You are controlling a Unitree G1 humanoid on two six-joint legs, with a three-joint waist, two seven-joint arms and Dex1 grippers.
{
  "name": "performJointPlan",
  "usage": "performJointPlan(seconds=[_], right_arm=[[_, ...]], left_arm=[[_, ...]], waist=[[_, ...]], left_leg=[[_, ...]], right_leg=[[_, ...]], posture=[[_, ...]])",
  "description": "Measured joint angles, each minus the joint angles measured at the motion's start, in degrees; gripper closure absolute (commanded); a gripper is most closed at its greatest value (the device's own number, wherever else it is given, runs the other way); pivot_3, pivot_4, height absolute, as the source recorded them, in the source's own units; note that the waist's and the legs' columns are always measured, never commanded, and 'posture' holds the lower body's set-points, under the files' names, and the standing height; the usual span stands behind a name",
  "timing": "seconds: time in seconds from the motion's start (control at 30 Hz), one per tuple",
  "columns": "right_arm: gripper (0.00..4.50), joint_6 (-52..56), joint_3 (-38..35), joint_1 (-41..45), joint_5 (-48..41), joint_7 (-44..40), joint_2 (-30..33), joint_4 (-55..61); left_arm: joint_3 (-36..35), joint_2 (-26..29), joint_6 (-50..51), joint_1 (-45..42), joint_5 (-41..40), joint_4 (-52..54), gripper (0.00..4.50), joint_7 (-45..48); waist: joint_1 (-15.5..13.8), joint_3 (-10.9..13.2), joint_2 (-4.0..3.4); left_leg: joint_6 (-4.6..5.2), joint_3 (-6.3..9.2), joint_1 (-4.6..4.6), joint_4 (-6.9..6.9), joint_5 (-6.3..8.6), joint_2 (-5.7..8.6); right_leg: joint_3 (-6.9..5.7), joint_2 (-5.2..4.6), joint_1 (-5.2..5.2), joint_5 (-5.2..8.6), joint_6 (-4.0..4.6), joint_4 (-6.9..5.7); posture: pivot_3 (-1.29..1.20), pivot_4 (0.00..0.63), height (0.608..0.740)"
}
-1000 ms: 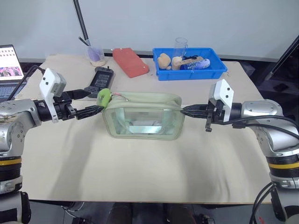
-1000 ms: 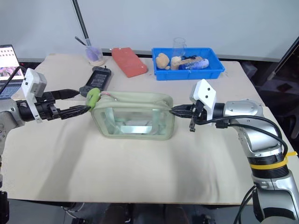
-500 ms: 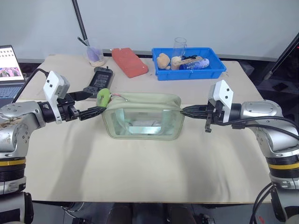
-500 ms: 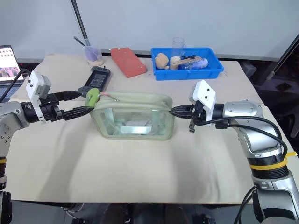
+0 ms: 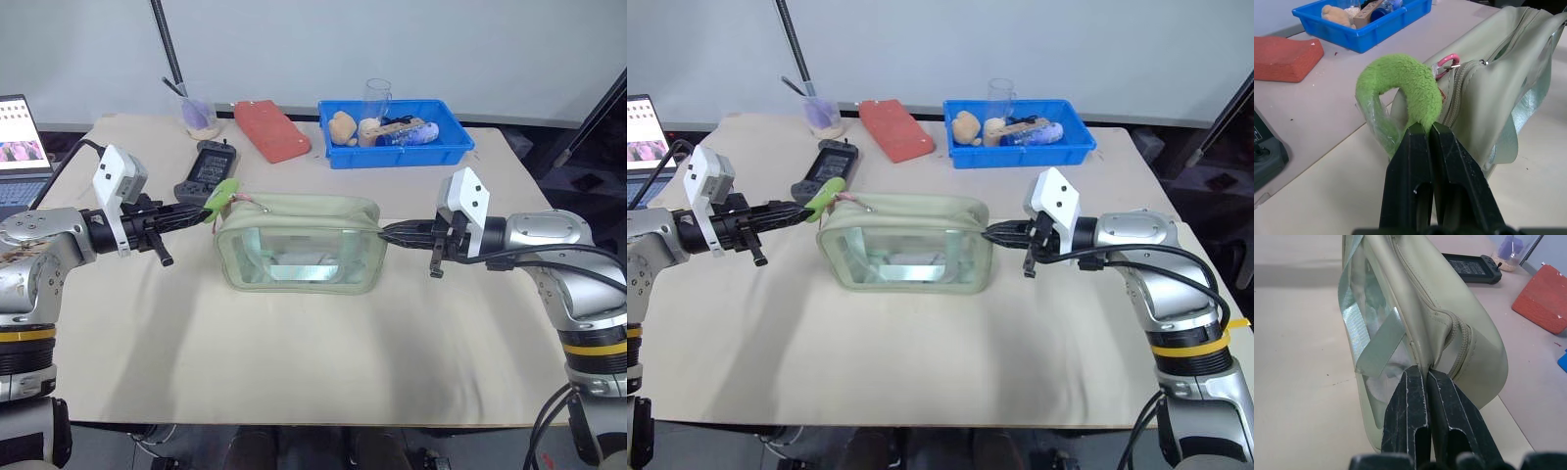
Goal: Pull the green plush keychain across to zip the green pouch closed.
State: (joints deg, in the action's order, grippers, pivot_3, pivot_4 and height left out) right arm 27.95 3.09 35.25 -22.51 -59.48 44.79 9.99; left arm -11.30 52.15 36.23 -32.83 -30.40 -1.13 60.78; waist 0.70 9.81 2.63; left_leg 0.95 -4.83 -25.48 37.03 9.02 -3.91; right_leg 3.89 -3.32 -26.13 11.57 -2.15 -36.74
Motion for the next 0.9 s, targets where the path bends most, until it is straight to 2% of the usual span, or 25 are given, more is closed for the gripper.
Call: performJointPlan(seconds=[0.2, 0.33, 0.47, 0.5, 0.6, 0.67, 0.8, 0.9], right_arm=[[4.5, 0.0, -0.02, 0.02, 0.02, 0.02, 0.03, -0.01], [4.5, 0.0, 0.0, 0.08, 0.06, 0.06, 0.01, -0.01], [4.5, 0.0, 0.08, 0.07, 0.46, 0.18, -0.09, -0.02], [4.5, 0.0, 0.08, 0.07, 0.62, 0.3, -0.1, -0.02], [4.5, 0.0, 0.06, 0.07, 0.92, 0.9, -0.33, -0.01], [4.5, 0.0, 0.05, 0.05, 0.94, 1.0, -0.34, 0.0], [4.5, 0.0, 0.05, -0.12, 0.95, 1.04, -0.36, 0.12], [4.5, -0.01, 0.04, -0.21, 0.95, 1.07, -0.4, 0.21]], left_arm=[[2.52, 0.46, -0.99, -7.32, 0.38, 4.1, 4.4, 0.81], [10.41, 0.47, -5.92, -9.06, 4.88, 10.79, 4.4, 3.29], [15.97, 0.11, -11.64, -8.66, 9.81, 11.48, 4.4, 5.56], [16.31, -0.23, -12.74, -8.75, 10.28, 11.13, 3.82, 5.84], [16.51, -1.41, -14.58, -9.83, 10.99, 8.16, 2.73, 6.45], [16.5, -1.52, -14.94, -10.98, 11.3, 6.24, 1.72, 7.03], [16.24, -0.73, -16.61, -12.19, 12.41, 3.96, 0.02, 7.93], [15.24, 1.79, -15.54, -12.05, 12.17, 3.46, 0.02, 9.13]], waist=[[-0.01, 0.0, 0.01], [-0.01, 0.0, 0.0], [0.13, 0.0, 0.0], [0.13, 0.0, 0.0], [0.06, 0.0, 0.0], [0.07, 0.0, 0.0], [0.15, 0.0, 0.0], [0.24, 0.0, 0.0]], left_leg=[[0.0, 0.0, -0.02, 0.0, 0.0, 0.02], [0.0, 0.0, -0.01, 0.0, 0.0, 0.02], [0.0, 0.01, -0.01, 0.0, 0.0, 0.01], [0.0, 0.01, 0.0, 0.0, 0.0, 0.01], [0.01, 0.03, -0.01, 0.01, -0.01, 0.01], [0.01, 0.03, -0.01, 0.02, -0.01, 0.01], [0.01, 0.03, -0.01, 0.01, -0.01, 0.01], [0.01, 0.03, -0.01, 0.01, -0.01, 0.0]], right_leg=[[0.0, -0.01, 0.01, 0.0, -0.02, 0.02], [0.0, 0.0, 0.02, 0.0, -0.02, 0.01], [0.0, 0.03, 0.0, 0.0, -0.01, -0.01], [0.0, 0.03, 0.0, 0.01, -0.01, -0.01], [0.0, 0.03, 0.0, 0.0, -0.02, -0.02], [0.0, 0.03, 0.01, 0.0, -0.02, -0.01], [0.0, 0.03, 0.0, 0.0, -0.04, -0.02], [0.0, 0.03, 0.0, 0.0, -0.04, -0.02]], posture=[[0.0, 0.15, 0.74], [0.0, 0.15, 0.74], [0.0, 0.15, 0.74], [0.0, 0.15, 0.74], [0.0, 0.15, 0.74], [0.0, 0.15, 0.74], [0.0, 0.15, 0.74], [0.0, 0.15, 0.74]])
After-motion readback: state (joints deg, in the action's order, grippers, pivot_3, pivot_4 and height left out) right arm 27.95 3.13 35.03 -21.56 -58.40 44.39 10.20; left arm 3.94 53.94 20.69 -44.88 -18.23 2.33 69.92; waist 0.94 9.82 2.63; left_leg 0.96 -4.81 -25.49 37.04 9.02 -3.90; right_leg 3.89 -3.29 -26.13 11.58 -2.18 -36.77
